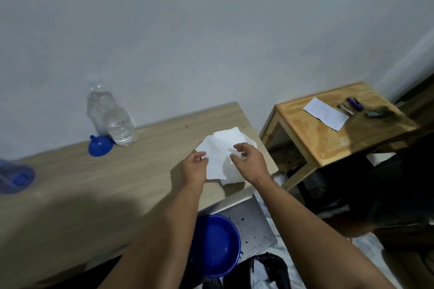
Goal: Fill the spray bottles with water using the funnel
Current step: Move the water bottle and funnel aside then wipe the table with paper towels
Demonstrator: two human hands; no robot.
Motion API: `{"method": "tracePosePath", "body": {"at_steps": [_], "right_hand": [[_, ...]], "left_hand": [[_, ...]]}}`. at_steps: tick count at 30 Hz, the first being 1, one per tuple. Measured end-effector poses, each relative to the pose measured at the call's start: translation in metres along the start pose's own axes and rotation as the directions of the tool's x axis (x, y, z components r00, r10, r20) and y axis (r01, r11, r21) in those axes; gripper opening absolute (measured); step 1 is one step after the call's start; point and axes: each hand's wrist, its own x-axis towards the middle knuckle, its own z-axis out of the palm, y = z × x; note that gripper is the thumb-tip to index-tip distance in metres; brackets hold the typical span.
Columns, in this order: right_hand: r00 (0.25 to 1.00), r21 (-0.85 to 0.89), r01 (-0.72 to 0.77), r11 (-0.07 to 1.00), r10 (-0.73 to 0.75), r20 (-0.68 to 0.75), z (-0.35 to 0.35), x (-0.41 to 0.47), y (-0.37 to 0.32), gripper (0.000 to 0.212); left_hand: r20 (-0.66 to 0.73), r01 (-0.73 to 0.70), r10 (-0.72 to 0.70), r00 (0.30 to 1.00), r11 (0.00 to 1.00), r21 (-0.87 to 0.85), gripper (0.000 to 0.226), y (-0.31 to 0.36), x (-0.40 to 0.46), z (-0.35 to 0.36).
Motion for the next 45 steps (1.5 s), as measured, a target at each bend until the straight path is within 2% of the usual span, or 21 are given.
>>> {"method": "tracePosePath", "body": {"at_steps": [3, 7, 12, 14, 16, 17, 22, 25, 28, 31, 35, 38, 40, 41, 43, 45], "right_hand": [[1.000, 0.014, -0.003, 1.000, 0.003, 0.000, -0.005, -0.002, -0.003, 0.038], [1.000, 0.041, 0.006, 0.999, -0.006, -0.018, -0.014, -0.005, -0.006, 0.035], [0.999, 0.054, 0.021, 0.998, -0.020, -0.030, -0.021, -0.009, -0.004, 0.031], [0.999, 0.056, 0.023, 0.998, -0.022, -0.033, -0.022, -0.010, -0.003, 0.031], [0.999, 0.056, 0.022, 0.998, -0.020, -0.037, -0.023, -0.011, -0.002, 0.031], [0.999, 0.060, 0.025, 0.998, -0.023, -0.036, -0.024, -0.011, -0.002, 0.031], [0.998, 0.186, 0.012, 0.982, -0.001, -0.057, -0.032, -0.011, -0.006, 0.024], [0.996, 0.235, 0.024, 0.972, -0.002, -0.094, -0.041, -0.008, -0.014, 0.019], [0.992, 0.274, 0.030, 0.961, 0.005, -0.125, -0.047, -0.005, -0.022, 0.014], [0.988, 0.327, 0.024, 0.945, 0.028, -0.154, -0.049, -0.005, -0.027, 0.007], [0.982, 0.473, -0.003, 0.881, 0.093, -0.167, -0.045, -0.008, -0.040, 0.012], [0.980, 0.593, -0.061, 0.803, 0.160, -0.116, -0.037, -0.009, -0.050, 0.005], [0.981, 0.660, -0.131, 0.740, 0.193, -0.022, -0.029, -0.010, -0.056, 0.012], [0.979, 0.674, -0.170, 0.719, 0.201, 0.033, -0.024, -0.010, -0.059, 0.019], [0.970, 0.685, -0.239, 0.689, 0.206, 0.131, -0.011, -0.012, -0.067, 0.033], [0.960, 0.688, -0.281, 0.669, 0.201, 0.197, 0.003, -0.015, -0.078, 0.039]], "left_hand": [[0.077, 0.060, -0.050, 0.996, 0.989, -0.135, 0.032, 0.015, 0.002, 0.003], [0.133, 0.144, -0.126, 0.983, 0.980, -0.139, 0.041, 0.024, 0.006, 0.004], [0.220, 0.331, -0.299, 0.929, 0.935, -0.127, 0.042, 0.032, -0.009, -0.001], [0.233, 0.366, -0.334, 0.914, 0.924, -0.112, 0.030, 0.033, -0.013, -0.002], [0.213, 0.327, -0.301, 0.929, 0.940, -0.096, 0.015, 0.038, -0.017, -0.002], [0.200, 0.291, -0.270, 0.942, 0.953, -0.086, 0.016, 0.041, -0.019, -0.001], [0.231, 0.039, -0.035, 0.972, 0.999, -0.016, 0.045, 0.068, -0.037, 0.003], [0.274, -0.117, 0.109, 0.956, 0.993, 0.014, 0.052, 0.088, -0.050, 0.005], [0.292, -0.186, 0.172, 0.941, 0.982, 0.020, 0.055, 0.103, -0.054, 0.005], [0.290, -0.129, 0.157, 0.944, 0.985, -0.115, 0.054, 0.114, -0.053, -0.001], [0.366, 0.017, 0.107, 0.925, 0.947, -0.320, 0.048, 0.126, -0.058, -0.017], [0.437, 0.097, 0.077, 0.896, 0.927, -0.363, 0.006, 0.135, -0.063, -0.042], [0.495, 0.147, 0.048, 0.868, 0.926, -0.348, 0.046, 0.134, -0.059, -0.060], [0.505, 0.160, 0.049, 0.862, 0.918, -0.364, 0.056, 0.135, -0.059, -0.068], [0.501, 0.163, 0.089, 0.861, 0.885, -0.436, 0.058, 0.135, -0.057, -0.084], [0.485, 0.177, 0.099, 0.869, 0.853, -0.491, 0.054, 0.135, -0.057, -0.099]]}}
